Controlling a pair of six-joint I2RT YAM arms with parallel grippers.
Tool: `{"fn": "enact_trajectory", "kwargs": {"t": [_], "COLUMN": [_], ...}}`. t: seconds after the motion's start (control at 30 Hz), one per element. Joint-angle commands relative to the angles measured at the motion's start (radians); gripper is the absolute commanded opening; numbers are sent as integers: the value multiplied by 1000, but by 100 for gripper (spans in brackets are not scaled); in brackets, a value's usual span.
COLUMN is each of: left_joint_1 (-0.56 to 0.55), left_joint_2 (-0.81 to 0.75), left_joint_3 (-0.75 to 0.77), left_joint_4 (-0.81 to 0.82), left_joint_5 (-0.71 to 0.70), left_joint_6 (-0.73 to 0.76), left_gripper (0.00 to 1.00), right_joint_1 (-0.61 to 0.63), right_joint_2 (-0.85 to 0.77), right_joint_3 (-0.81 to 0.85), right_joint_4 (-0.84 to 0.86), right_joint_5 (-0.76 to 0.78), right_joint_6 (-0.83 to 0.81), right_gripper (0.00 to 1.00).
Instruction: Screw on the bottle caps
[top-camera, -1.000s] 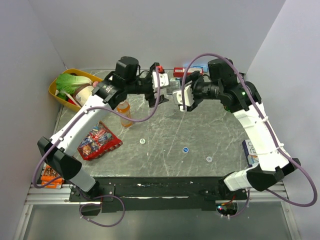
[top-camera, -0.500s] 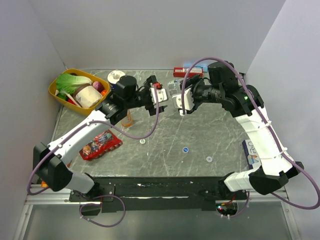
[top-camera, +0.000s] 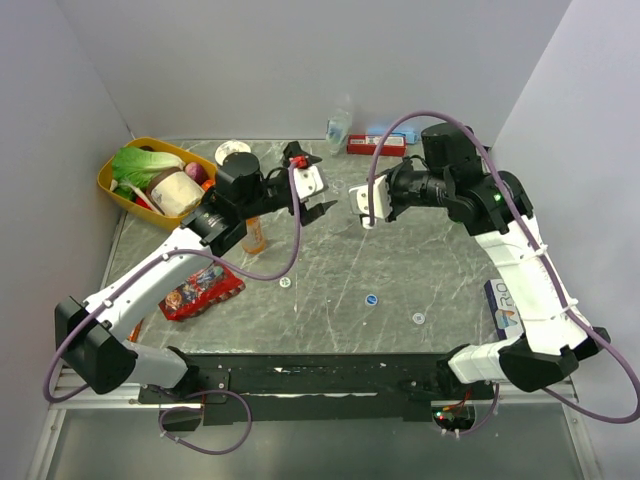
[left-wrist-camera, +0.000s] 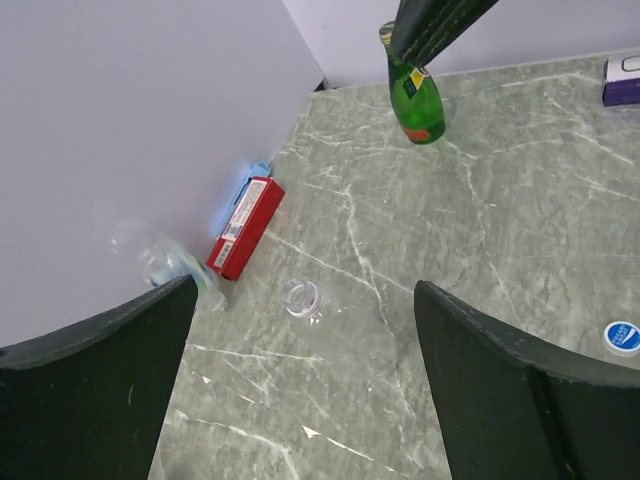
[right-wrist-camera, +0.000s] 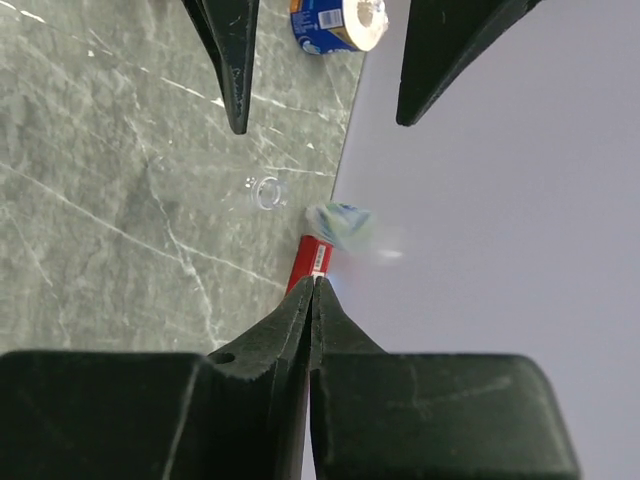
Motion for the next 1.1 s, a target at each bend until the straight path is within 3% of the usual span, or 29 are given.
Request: {"fn": "enact_trajectory", "kwargs": {"t": [0.0, 0.07, 0.17, 0.2, 0.23, 0.27, 0.37, 0.43, 0.7, 0.87, 1.07], "left_joint_1": [25, 57, 81, 85, 96, 101, 105, 104, 107, 113, 131], "left_joint_2": [-61, -89, -109, -115, -123, -132, -170, -190, -249, -269, -272], "left_joint_3": [-35, -65, -53, -48, -52, -60, -101, -128, -186, -198, -187], "left_joint_4": [74, 136, 98, 75, 72, 70, 50, 30, -1, -63, -89], "left_joint_5": [-63, -97, -150, -188, -206, -216, -224, -229, -279, -287, -278], "left_joint_6": [-82, -174, -265, -297, -329, -380, -414, -417, -394, -371, -368], "left_gripper": [96, 96, 96, 96, 96, 96, 96, 96, 96, 96, 96], "right_joint_1": [-46, -87, -193, -222, -277, -291, -300, -302, -271, -231, -202], "right_joint_2": [-54, -73, -94, -88, -82, -76, -84, -82, 137, 289, 415], "right_joint_3": [30, -37, -137, -148, -165, -220, -385, -458, -515, -432, -360], "right_joint_4": [19, 85, 317, 395, 426, 464, 636, 792, 1044, 1081, 1109], "right_joint_5": [1, -22, -84, -151, -181, -209, -275, -275, -315, -298, -238], "right_joint_6": [82, 150, 442, 650, 749, 834, 1021, 1165, 1380, 1380, 1359], "right_gripper": [6, 6, 12, 28, 40, 63, 85, 92, 99, 99, 91]}}
